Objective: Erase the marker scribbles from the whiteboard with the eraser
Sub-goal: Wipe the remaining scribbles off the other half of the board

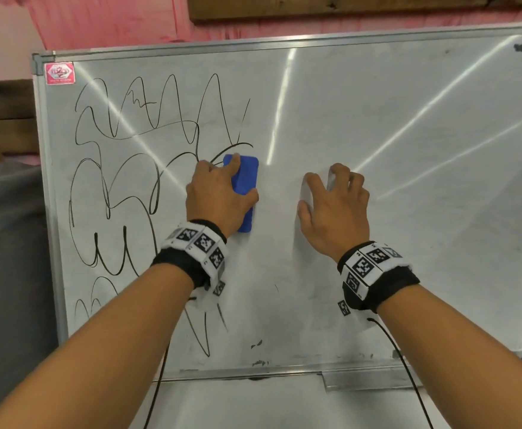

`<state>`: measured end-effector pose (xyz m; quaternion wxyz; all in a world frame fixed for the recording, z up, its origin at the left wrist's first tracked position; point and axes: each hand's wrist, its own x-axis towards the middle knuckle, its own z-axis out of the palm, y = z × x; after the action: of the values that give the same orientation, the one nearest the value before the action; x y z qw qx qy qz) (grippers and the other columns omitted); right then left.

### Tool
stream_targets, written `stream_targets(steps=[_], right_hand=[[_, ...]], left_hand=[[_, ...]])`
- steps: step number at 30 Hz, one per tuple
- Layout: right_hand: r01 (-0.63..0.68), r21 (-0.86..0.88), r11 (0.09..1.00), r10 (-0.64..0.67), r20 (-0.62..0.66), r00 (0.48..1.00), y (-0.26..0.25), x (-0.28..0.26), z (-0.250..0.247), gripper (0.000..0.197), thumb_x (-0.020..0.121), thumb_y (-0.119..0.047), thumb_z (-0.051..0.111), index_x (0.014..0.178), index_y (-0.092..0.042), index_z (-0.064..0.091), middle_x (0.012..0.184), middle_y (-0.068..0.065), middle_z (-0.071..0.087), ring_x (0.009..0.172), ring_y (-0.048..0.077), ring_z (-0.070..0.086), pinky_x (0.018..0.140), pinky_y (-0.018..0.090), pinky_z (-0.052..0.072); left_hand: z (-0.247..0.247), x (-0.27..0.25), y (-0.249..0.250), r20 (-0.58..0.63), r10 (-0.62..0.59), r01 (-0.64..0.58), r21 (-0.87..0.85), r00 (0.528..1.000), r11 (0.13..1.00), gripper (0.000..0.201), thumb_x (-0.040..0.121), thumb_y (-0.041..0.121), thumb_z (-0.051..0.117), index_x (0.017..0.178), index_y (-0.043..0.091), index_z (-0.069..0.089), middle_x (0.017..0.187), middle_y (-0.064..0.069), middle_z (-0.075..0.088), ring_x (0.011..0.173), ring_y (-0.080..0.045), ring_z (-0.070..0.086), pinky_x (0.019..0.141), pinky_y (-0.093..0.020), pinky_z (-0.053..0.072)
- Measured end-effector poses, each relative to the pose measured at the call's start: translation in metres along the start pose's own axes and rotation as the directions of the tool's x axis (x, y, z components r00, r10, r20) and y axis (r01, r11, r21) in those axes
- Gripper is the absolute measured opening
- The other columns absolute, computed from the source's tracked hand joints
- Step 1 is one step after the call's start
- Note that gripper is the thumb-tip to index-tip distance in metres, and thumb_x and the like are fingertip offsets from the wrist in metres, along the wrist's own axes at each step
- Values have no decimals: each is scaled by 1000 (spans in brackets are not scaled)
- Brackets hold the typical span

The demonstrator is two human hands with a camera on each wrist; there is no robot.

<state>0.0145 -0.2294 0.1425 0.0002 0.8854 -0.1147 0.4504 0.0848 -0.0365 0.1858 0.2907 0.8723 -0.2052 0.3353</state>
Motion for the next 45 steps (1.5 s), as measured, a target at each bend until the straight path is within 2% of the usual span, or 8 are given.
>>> stream_targets(steps=[4,10,21,27,31,36,40,45], right_hand=[[-3,12,1000,3,-7,1000,0,5,-1,41,89,-38,54,127,-23,50,138,17,38,119,39,36,93,50,39],[-7,14,1000,7,-39,999,0,1,4,42,89,-38,55,128,-22,51,137,17,39,118,38,37,92,49,39],[-5,42,999,6,-18,1000,2,-1,4,45,91,-42,54,132,-25,49,140,15,37,123,37,34,98,50,39],[-9,56,998,10,-18,1000,2,-6,7,48,90,-42,55,135,-25,47,141,15,36,124,37,33,98,50,38],[-18,55,998,18,-5,1000,1,-5,7,50,90,-43,54,136,-25,47,141,15,35,125,37,33,99,50,38],[-21,69,997,21,-1,1000,1,-4,7,49,90,-43,54,135,-25,48,142,15,35,125,37,33,99,50,38],[-26,69,997,25,10,1000,2,-6,8,49,91,-44,54,137,-27,46,145,15,34,129,37,32,102,51,37],[-21,70,997,20,5,1000,3,-8,9,50,91,-44,54,137,-26,46,145,16,34,128,37,32,102,51,37]], left_hand=[[-11,18,6,4,-18,18,-13,1000,1000,76,82,49,70,149,31,39,119,-8,48,106,-27,52,85,-30,39],[9,-13,-7,22,2,-1,-20,1000,1000,75,83,51,67,150,36,37,108,1,41,92,-12,40,80,-21,28],[-16,94,25,-57,-14,14,-14,998,1000,76,76,57,69,144,31,47,120,-7,58,109,-29,56,83,-32,42],[3,44,11,-42,-31,28,-70,999,997,74,79,51,68,147,36,42,110,-6,53,88,-21,51,73,-27,35],[10,34,8,-50,-30,26,-67,998,997,75,79,52,68,147,37,41,111,-5,51,92,-21,51,75,-28,35],[-10,93,26,-95,-4,2,-20,995,1000,75,76,56,69,143,31,48,114,-7,58,101,-27,57,78,-29,40],[-22,118,40,-104,16,-16,0,995,1000,72,76,55,71,140,26,53,120,-7,60,112,-28,55,90,-36,46],[-12,97,34,-72,-8,7,-11,997,1000,77,75,56,72,143,29,49,125,-7,58,112,-28,56,91,-35,47]])
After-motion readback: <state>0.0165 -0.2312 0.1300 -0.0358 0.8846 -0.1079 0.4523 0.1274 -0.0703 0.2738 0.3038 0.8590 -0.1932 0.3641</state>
